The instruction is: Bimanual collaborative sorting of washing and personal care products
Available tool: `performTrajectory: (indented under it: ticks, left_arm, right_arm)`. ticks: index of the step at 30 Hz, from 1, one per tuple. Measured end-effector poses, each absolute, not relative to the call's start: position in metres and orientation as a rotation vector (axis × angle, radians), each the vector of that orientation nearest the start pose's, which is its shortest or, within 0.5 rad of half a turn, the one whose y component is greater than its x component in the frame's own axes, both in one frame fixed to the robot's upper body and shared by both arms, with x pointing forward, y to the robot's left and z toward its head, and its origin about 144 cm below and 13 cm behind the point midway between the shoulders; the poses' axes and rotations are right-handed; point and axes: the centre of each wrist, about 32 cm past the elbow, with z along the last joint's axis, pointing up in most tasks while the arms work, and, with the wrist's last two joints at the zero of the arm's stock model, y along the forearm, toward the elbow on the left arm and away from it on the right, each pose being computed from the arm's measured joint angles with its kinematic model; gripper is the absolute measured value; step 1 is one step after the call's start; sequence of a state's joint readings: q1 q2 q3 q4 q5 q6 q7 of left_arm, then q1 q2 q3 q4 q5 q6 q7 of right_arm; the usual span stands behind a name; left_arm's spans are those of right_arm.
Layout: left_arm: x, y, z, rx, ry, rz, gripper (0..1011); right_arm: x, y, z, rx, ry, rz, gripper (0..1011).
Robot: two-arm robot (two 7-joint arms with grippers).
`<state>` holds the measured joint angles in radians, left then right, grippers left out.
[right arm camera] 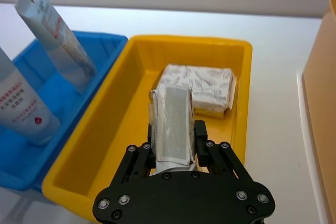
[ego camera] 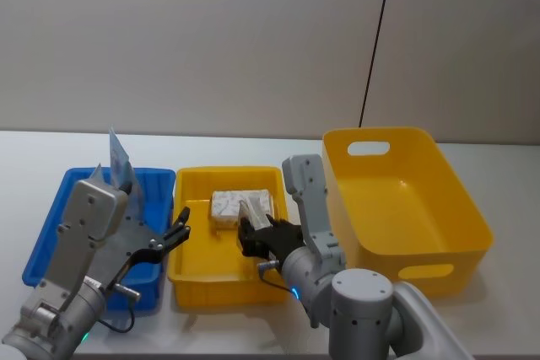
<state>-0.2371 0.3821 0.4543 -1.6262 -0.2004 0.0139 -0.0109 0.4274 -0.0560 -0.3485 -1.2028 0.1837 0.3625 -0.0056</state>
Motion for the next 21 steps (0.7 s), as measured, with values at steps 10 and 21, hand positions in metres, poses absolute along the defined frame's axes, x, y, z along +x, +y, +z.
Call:
performTrajectory:
  ticks: [10, 21]
  left_arm:
    - [0.492, 0.198, 1.204, 0.061, -0.268, 1.124, 1001]
    - [0.492, 0.198, 1.204, 0.061, -0.268, 1.124, 1001]
  right_arm:
    - [0.553, -0.103, 1.192, -0.114, 0.165, -1.191, 360]
    - [0.548, -0.117, 1.208, -0.007, 0.034, -1.227, 360]
